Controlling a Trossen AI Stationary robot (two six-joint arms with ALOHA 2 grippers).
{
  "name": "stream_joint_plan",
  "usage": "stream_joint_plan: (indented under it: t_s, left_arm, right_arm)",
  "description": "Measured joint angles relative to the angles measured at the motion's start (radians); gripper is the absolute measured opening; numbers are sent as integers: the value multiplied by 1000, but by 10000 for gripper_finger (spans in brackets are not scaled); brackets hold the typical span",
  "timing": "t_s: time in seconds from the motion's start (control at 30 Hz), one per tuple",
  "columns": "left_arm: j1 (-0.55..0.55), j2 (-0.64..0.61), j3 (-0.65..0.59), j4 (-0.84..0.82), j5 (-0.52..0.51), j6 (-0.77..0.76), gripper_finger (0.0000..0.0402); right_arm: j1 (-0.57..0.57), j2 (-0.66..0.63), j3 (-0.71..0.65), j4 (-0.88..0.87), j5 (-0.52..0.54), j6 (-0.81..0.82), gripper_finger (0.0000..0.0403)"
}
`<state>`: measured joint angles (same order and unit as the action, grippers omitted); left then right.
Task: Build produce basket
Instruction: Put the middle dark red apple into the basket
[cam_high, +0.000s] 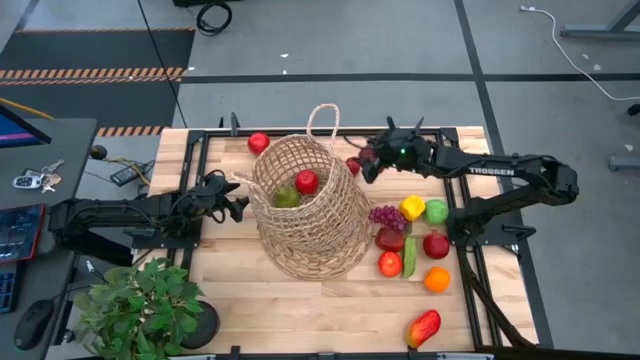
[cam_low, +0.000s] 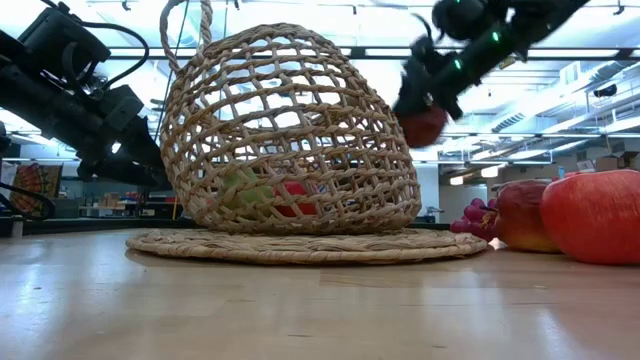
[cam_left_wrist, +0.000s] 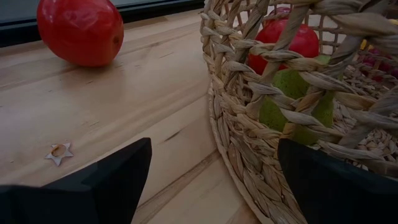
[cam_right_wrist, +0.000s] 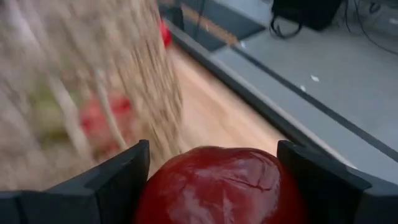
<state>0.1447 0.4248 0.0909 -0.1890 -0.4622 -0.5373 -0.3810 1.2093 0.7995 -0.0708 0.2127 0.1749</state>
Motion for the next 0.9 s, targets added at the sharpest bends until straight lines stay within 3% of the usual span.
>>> stream_joint_plan:
  t_s: [0.4, 0.77, 0.9]
  left_arm:
    - [0, 0, 0, 0, 0, 0, 357]
    - [0, 0, 0, 0, 0, 0, 357]
    - [0, 0, 0, 0, 0, 0, 357]
  right_arm:
    - [64, 0, 230, 102, -80, 172, 348]
    - [129, -1, 246, 153, -80, 161, 349]
    - [164, 1, 246, 217, -76, 74, 349]
